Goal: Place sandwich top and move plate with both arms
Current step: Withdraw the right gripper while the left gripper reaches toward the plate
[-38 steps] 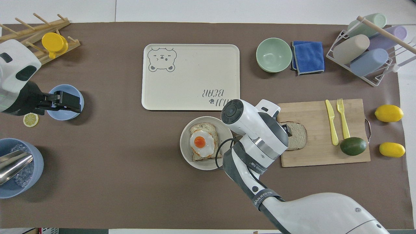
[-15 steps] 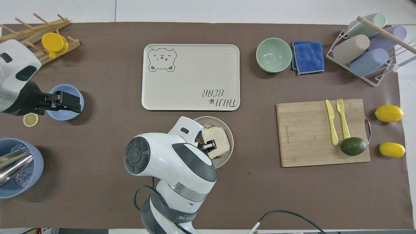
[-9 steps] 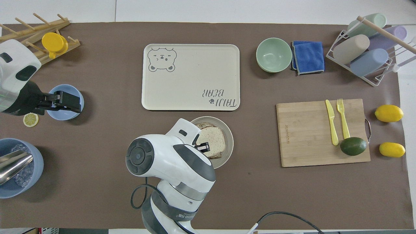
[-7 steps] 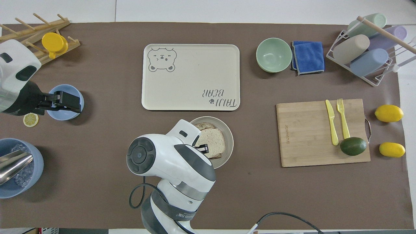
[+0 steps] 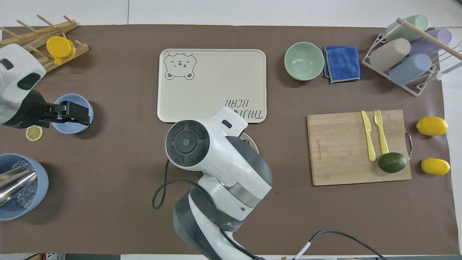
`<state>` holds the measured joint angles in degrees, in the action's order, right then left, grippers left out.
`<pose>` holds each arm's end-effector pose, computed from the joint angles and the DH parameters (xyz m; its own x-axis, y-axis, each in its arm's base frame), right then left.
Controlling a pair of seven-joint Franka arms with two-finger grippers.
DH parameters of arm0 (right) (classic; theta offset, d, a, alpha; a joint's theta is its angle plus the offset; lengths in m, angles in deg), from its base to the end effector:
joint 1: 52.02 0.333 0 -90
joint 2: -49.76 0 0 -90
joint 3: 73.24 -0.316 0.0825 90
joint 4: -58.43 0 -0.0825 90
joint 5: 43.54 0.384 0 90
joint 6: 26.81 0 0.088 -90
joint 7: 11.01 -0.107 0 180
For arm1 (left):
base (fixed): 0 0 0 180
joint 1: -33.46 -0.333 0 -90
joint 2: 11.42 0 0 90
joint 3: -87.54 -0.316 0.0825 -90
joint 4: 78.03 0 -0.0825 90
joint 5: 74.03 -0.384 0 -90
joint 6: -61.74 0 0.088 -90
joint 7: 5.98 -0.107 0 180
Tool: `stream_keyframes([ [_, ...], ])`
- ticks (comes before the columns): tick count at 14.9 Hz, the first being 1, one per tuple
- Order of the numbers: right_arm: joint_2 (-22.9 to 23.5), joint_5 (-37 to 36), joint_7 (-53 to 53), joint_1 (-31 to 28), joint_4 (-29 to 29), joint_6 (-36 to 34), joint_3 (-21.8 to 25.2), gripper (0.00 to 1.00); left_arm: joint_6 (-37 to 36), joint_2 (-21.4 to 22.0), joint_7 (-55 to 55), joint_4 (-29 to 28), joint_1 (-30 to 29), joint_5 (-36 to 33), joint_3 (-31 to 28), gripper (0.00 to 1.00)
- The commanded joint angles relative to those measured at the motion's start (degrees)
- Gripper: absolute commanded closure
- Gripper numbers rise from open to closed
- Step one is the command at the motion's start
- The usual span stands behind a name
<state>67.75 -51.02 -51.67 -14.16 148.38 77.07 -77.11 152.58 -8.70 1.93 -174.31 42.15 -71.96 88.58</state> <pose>0.4932 0.4192 0.4562 0.9985 0.0527 0.0131 0.0507 -0.9909 0.1248 0.5302 -0.0950 0.6001 0.9982 -0.0310 -0.0519 -0.0296 -0.9992 0.0283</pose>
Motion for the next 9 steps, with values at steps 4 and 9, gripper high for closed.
stream_keyframes([
  [4,-8.39,2.55,9.87,-16.22,0.83,-9.28,-0.52,0.0,-0.58,0.8,-0.09,-0.14,-0.34,0.39,0.19,0.0],
  [9,-14.12,4.65,22.16,-28.44,-3.98,-21.67,0.01,0.0,0.56,2.11,0.09,-2.94,0.36,0.39,0.45,0.0],
])
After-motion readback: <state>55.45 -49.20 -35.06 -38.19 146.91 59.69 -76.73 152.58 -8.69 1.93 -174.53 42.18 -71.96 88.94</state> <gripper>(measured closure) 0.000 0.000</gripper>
